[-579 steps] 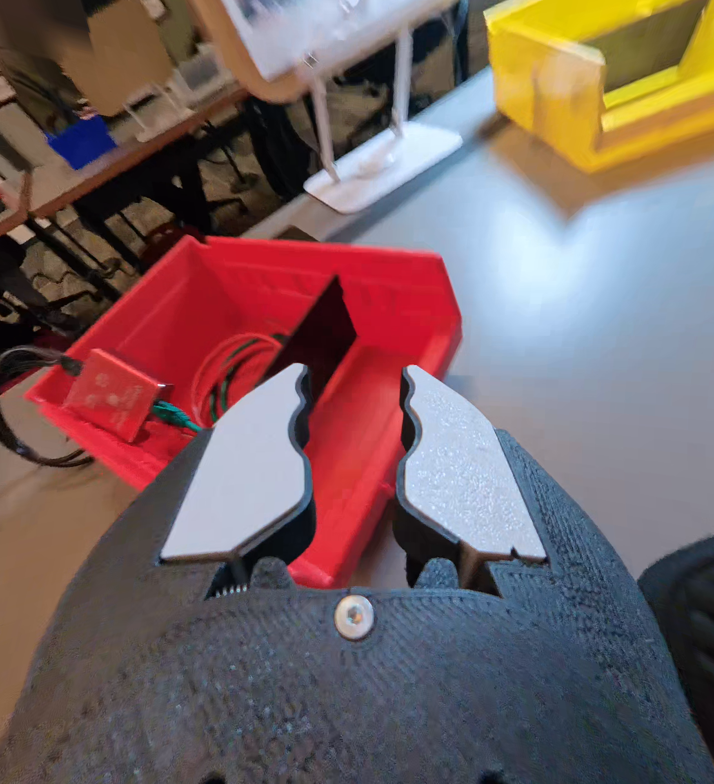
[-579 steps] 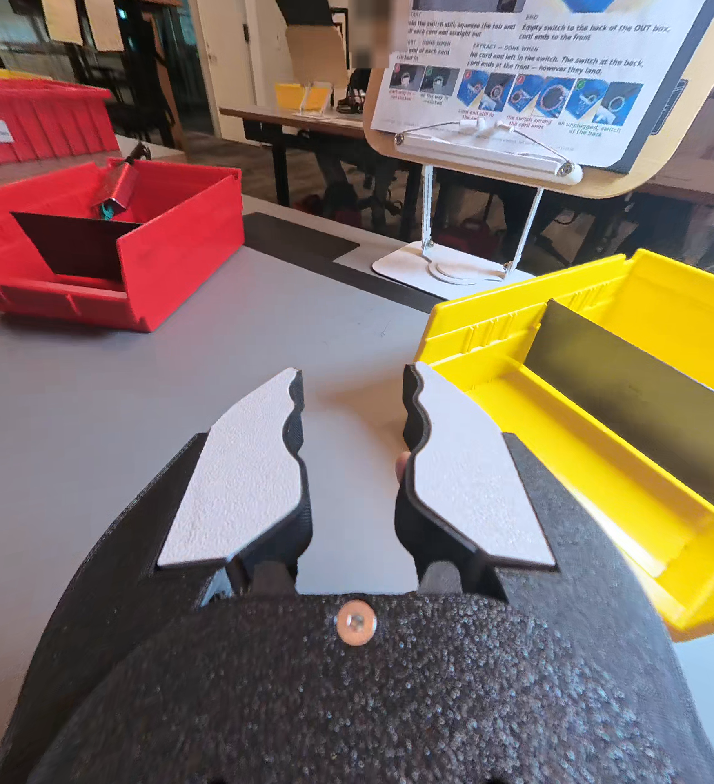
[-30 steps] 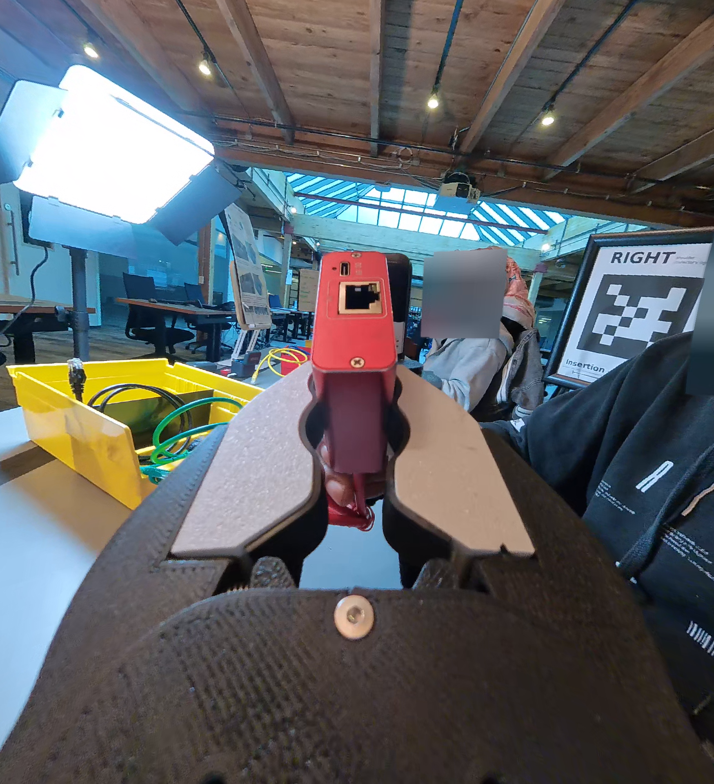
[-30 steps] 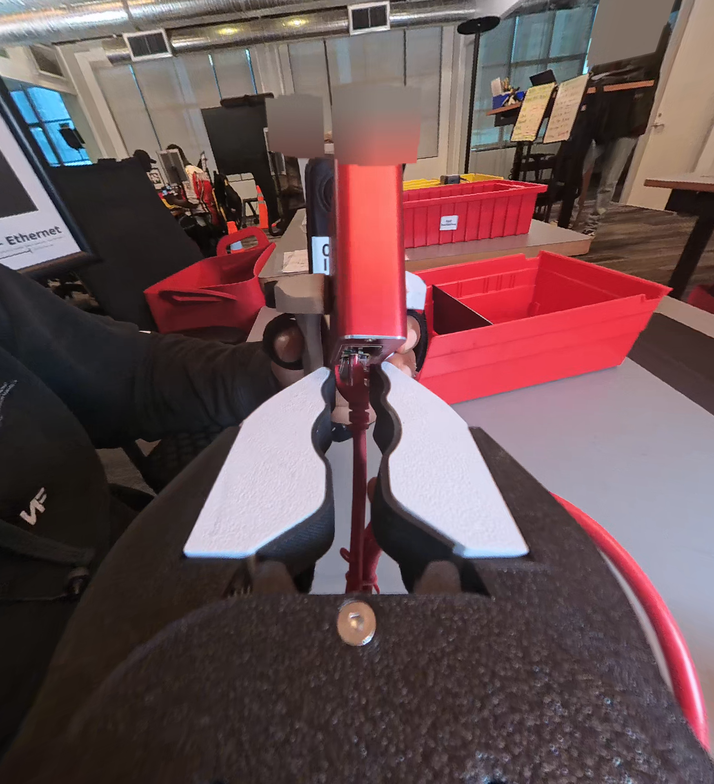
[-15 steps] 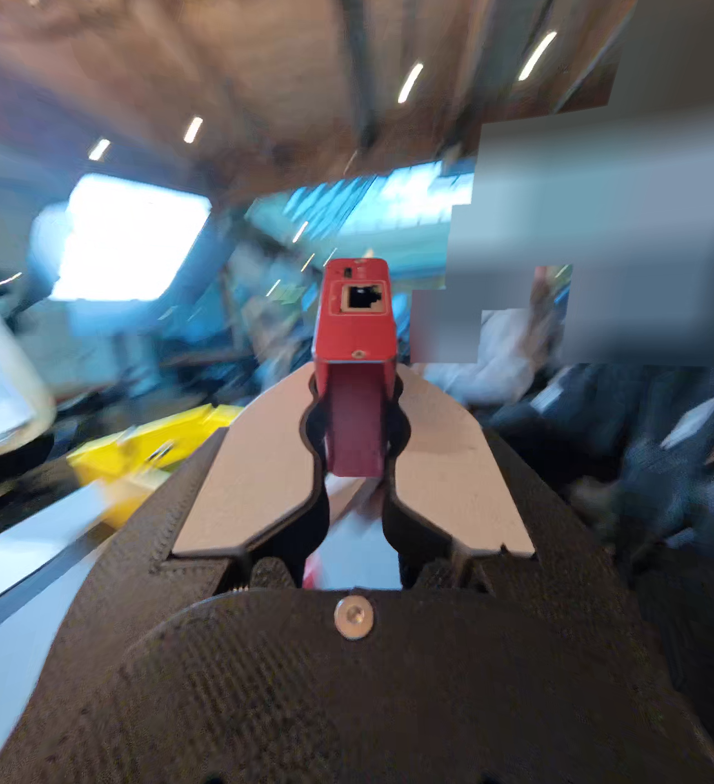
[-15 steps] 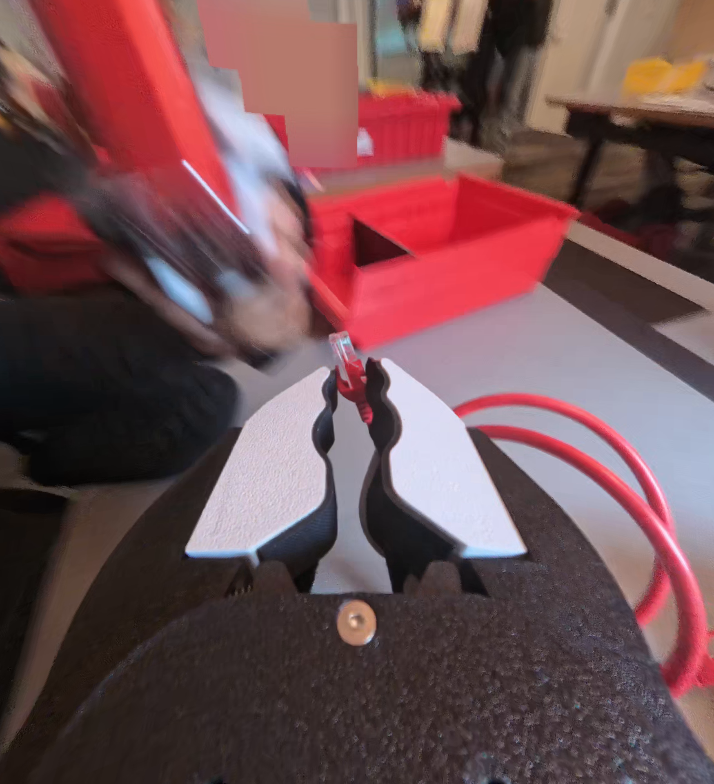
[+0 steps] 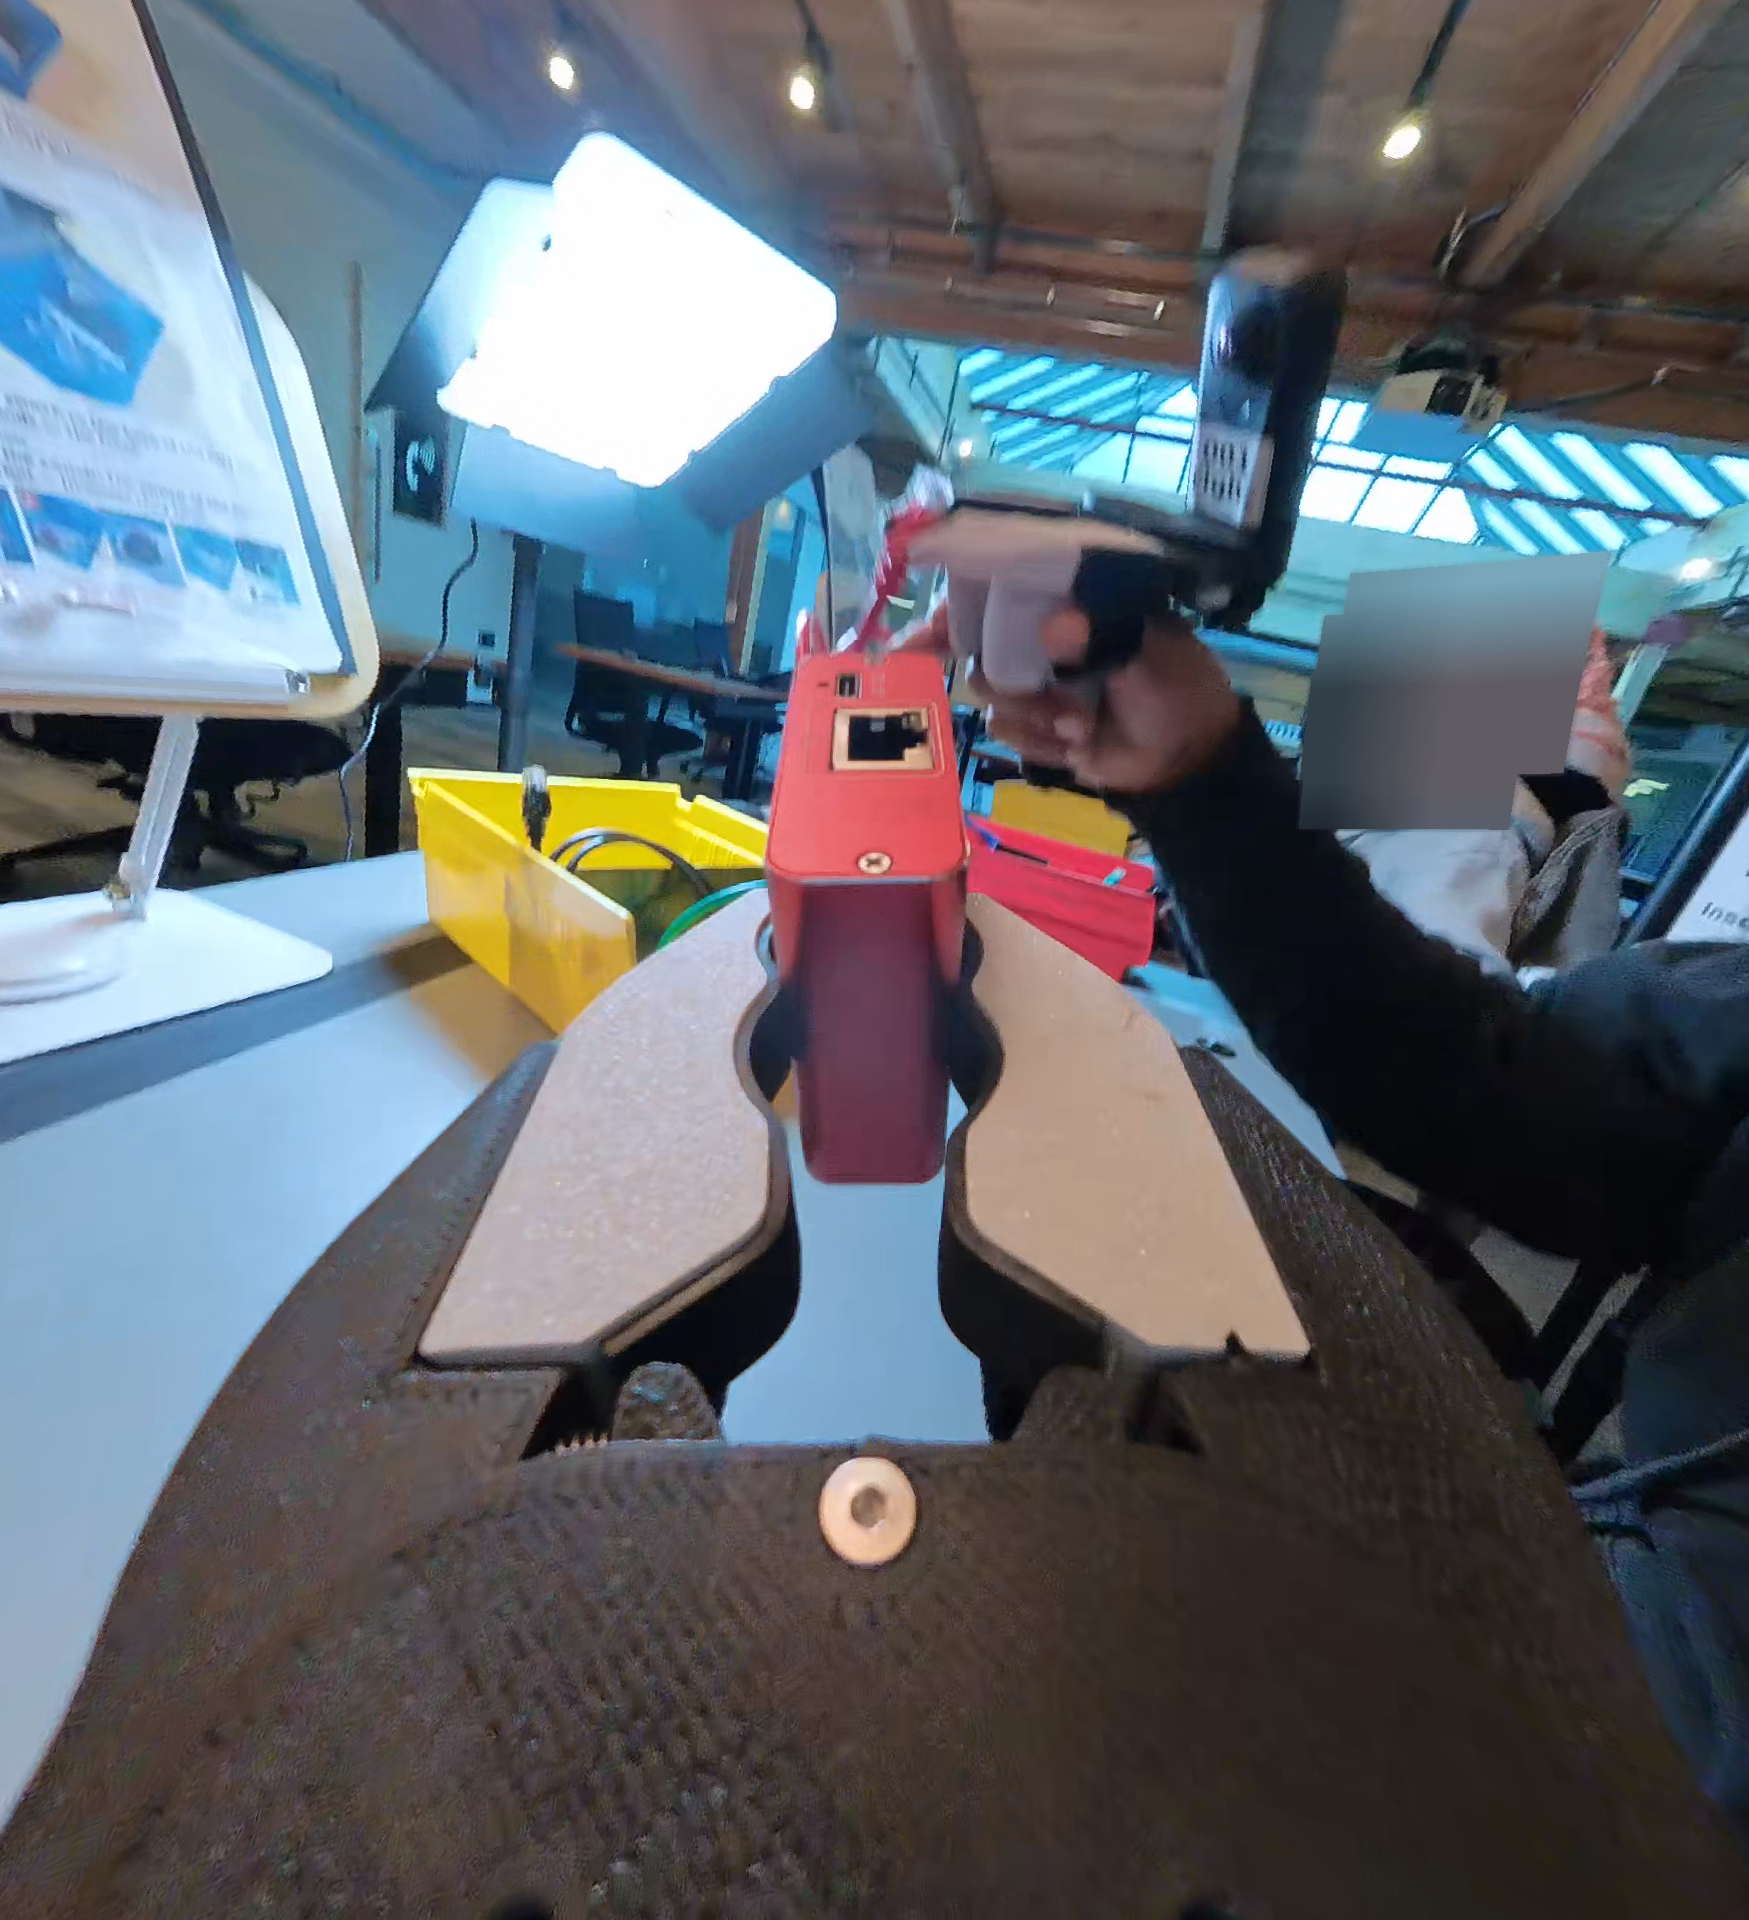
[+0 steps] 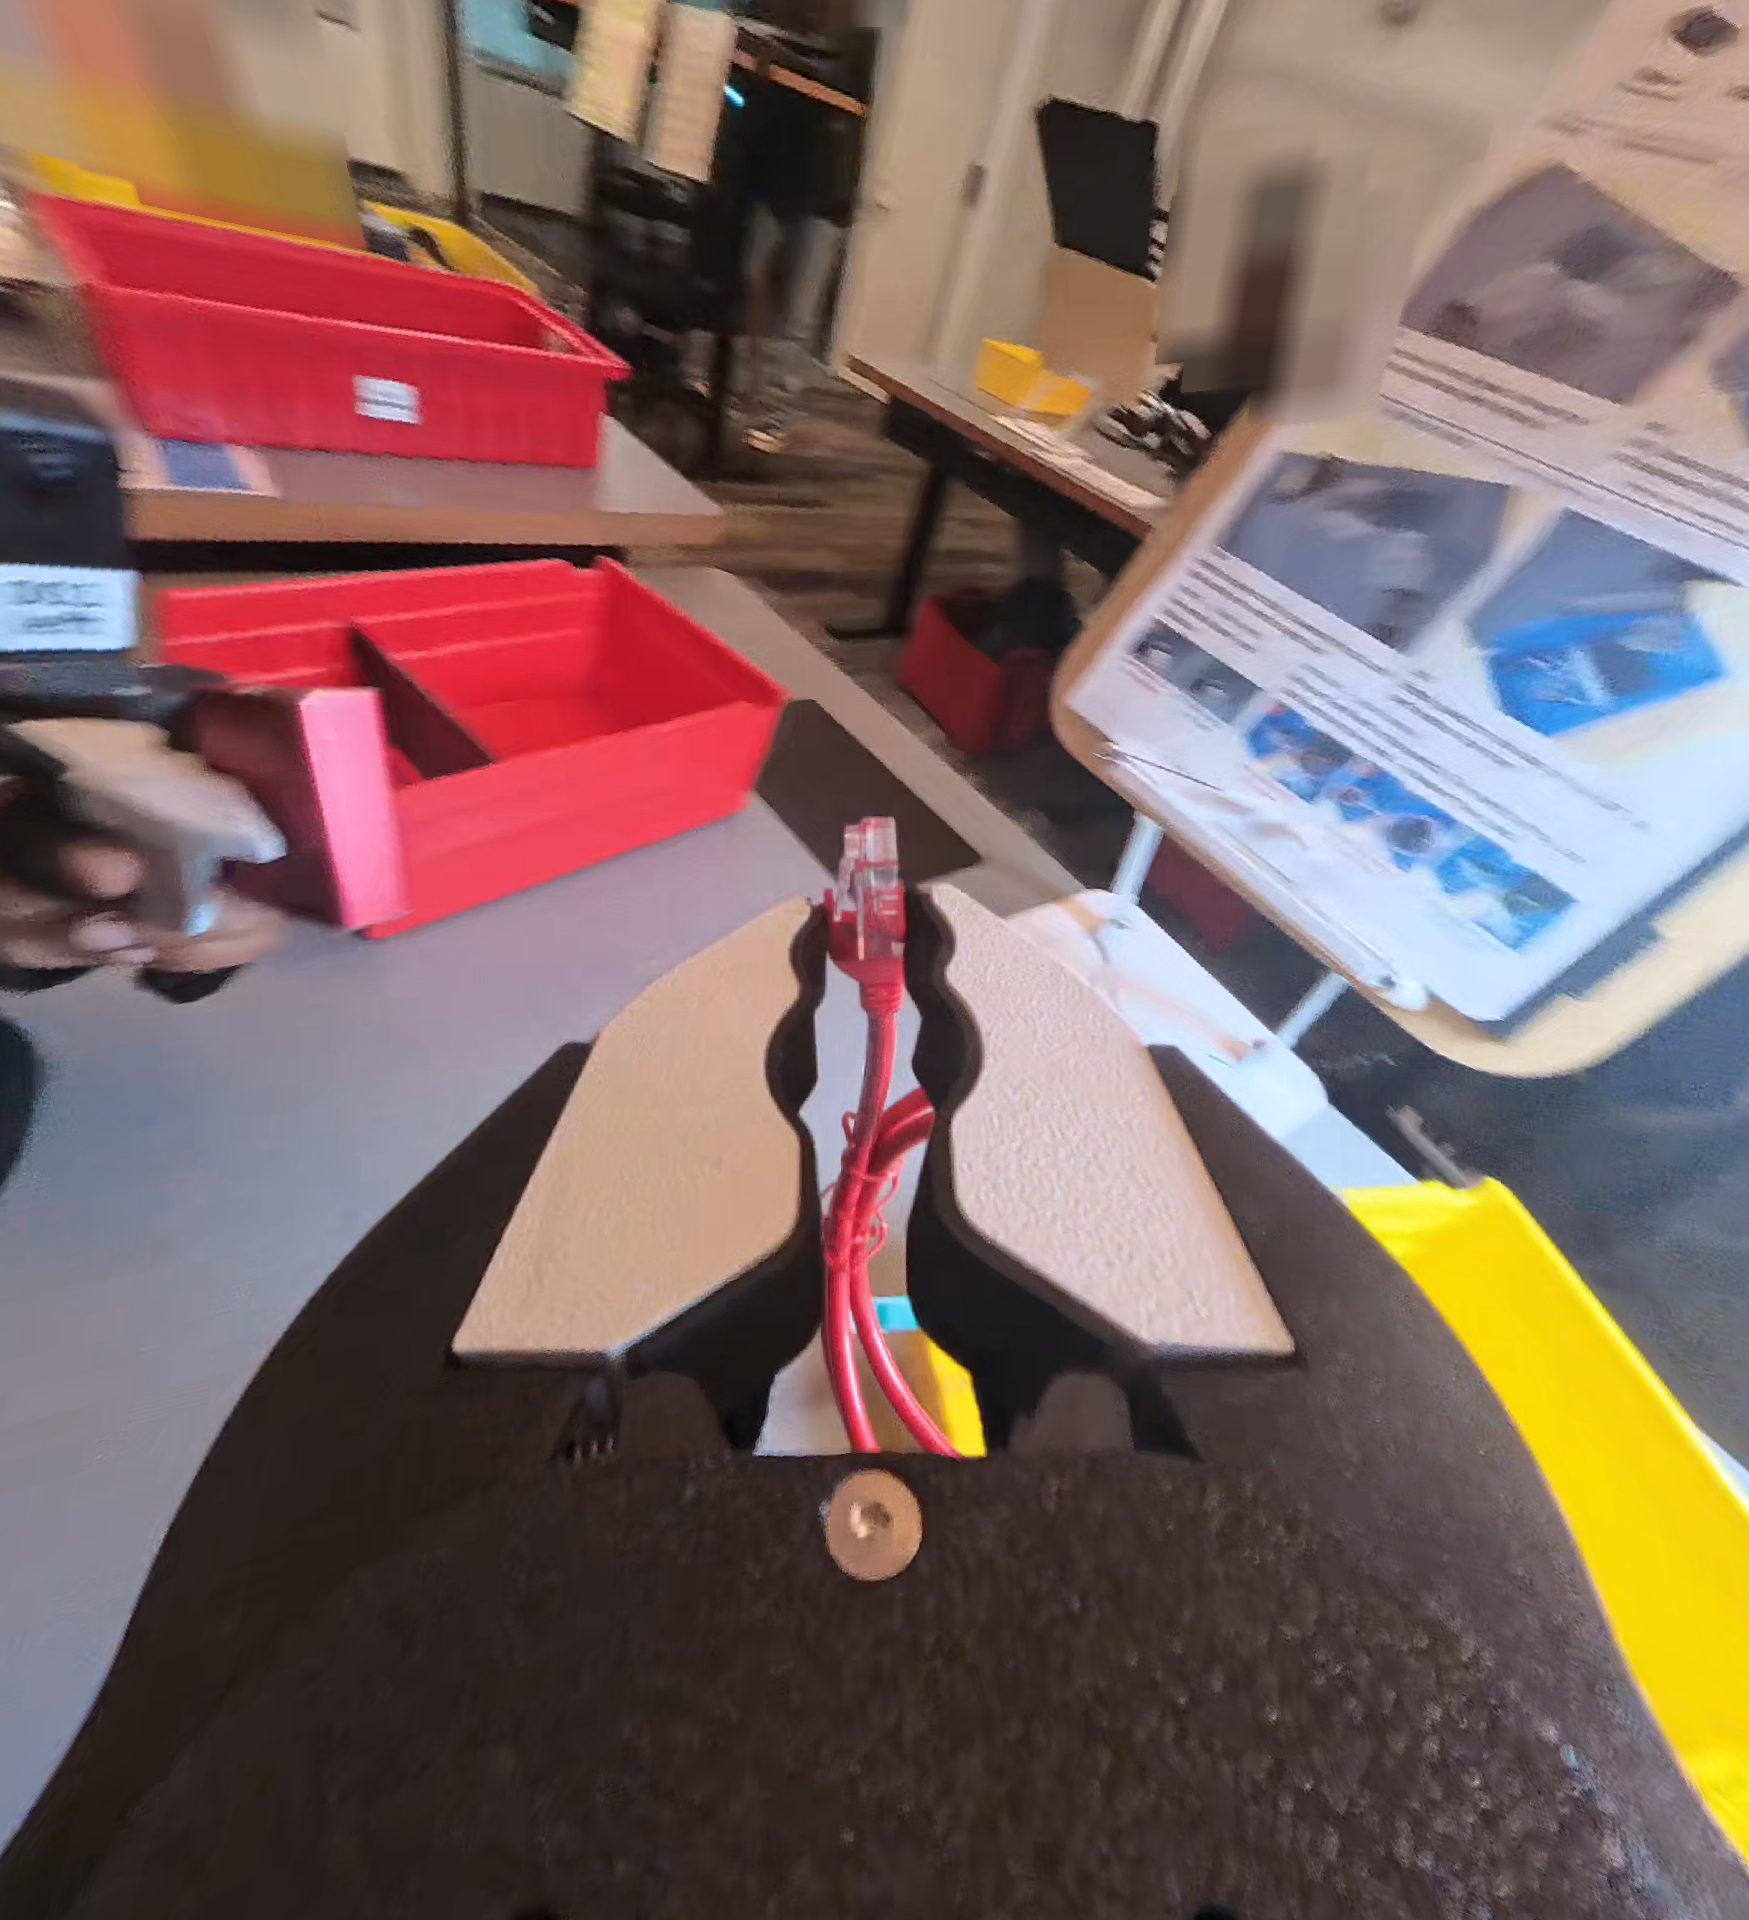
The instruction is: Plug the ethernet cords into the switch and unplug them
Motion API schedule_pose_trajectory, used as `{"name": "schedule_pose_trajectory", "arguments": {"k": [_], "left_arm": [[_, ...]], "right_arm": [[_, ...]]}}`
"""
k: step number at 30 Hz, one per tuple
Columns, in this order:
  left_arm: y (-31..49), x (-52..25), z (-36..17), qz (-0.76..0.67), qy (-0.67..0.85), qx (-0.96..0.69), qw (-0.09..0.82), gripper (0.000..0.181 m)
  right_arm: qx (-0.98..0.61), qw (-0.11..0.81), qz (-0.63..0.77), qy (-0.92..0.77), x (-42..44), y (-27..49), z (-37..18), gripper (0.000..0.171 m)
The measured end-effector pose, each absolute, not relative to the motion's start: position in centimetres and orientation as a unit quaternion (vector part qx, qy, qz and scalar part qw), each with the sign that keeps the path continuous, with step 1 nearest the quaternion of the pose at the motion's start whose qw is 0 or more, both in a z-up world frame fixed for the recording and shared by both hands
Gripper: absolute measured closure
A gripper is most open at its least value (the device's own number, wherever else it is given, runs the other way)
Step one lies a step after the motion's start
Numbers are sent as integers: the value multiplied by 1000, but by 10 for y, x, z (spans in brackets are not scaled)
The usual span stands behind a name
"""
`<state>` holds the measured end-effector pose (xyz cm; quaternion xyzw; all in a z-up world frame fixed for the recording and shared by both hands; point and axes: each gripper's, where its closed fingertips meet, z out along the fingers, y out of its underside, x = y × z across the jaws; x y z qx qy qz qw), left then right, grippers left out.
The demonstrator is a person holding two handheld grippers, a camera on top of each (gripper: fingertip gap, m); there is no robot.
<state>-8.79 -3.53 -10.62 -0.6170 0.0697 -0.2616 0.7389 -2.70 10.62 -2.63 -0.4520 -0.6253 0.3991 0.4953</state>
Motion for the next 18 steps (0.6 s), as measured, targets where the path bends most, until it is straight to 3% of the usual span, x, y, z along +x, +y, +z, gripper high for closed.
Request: {"name": "schedule_pose_trajectory", "arguments": {"k": [4,9,11,18], "left_arm": [[-25,-84,-123,-242,72,-651,716,154],[-23,-75,-126,-252,77,-656,707,154],[-22,-73,-129,-254,80,-661,702,154],[-15,-69,-143,-261,79,-677,684,154]], "right_arm": [[-534,480,340,-607,-38,185,-45,158],[-637,416,231,-607,-53,275,-145,156],[-648,409,196,-612,-50,295,-167,147],[-605,452,207,-622,-40,286,-121,139]]}}
